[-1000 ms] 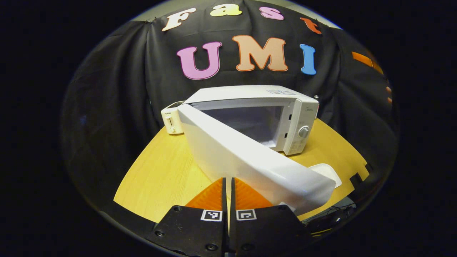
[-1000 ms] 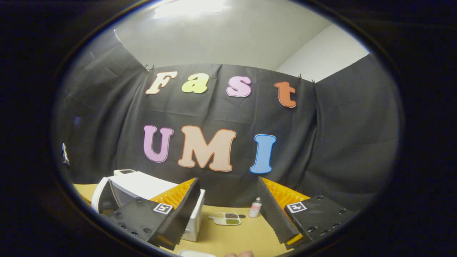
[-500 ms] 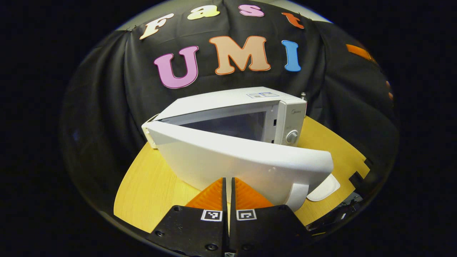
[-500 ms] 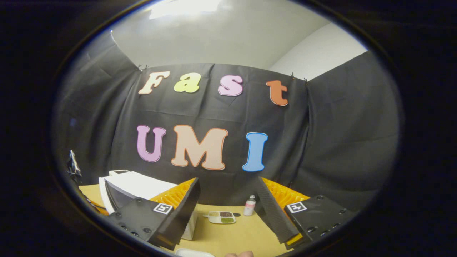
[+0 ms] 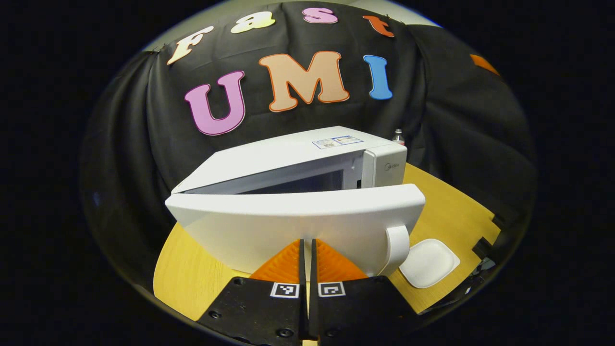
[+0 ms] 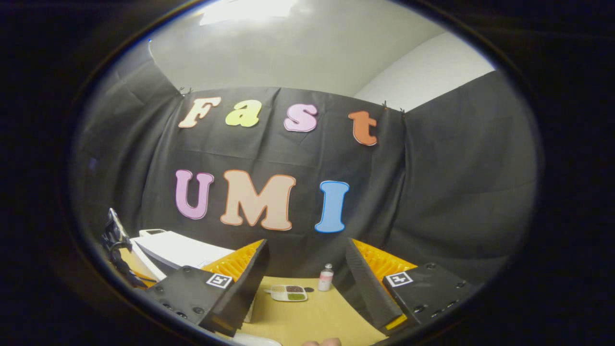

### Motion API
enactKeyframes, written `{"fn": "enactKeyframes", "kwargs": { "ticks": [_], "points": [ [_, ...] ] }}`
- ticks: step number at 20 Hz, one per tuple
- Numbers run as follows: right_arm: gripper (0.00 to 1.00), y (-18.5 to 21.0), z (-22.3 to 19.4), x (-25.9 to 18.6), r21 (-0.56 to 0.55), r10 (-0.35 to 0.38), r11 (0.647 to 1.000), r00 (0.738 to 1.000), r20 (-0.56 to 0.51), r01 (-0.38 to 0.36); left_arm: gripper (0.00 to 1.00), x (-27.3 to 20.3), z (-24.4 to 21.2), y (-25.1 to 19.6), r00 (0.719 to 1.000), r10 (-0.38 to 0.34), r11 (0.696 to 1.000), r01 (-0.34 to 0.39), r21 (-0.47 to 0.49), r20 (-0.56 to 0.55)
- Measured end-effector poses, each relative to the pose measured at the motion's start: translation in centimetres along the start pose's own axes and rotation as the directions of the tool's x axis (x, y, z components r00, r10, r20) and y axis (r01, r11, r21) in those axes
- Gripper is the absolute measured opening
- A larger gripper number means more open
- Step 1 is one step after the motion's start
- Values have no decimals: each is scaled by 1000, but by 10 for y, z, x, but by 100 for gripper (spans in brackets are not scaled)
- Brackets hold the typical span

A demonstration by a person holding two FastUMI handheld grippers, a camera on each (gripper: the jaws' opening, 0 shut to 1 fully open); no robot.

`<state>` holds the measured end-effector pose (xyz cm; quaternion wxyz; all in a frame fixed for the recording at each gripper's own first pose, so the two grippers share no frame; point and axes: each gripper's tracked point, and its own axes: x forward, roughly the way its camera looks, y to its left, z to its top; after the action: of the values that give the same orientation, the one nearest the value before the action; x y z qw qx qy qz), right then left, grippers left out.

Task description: Open the microwave oven with the left hand, put the food in, and close the microwave oven.

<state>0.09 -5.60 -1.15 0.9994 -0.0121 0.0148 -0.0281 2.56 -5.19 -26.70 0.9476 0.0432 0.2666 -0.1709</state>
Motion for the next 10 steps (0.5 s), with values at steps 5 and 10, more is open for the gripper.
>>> {"fn": "enactKeyframes", "kwargs": {
  "ticks": [5,10],
  "points": [
    [96,-7,5,-10,2,-23,1000,1000,6,23,0,20,12,-3,1000,-4,1000,4,-22,11],
    [96,-7,5,-13,3,-34,999,999,1,34,0,37,19,-3,1000,2,999,-2,-41,12]
  ]
}}
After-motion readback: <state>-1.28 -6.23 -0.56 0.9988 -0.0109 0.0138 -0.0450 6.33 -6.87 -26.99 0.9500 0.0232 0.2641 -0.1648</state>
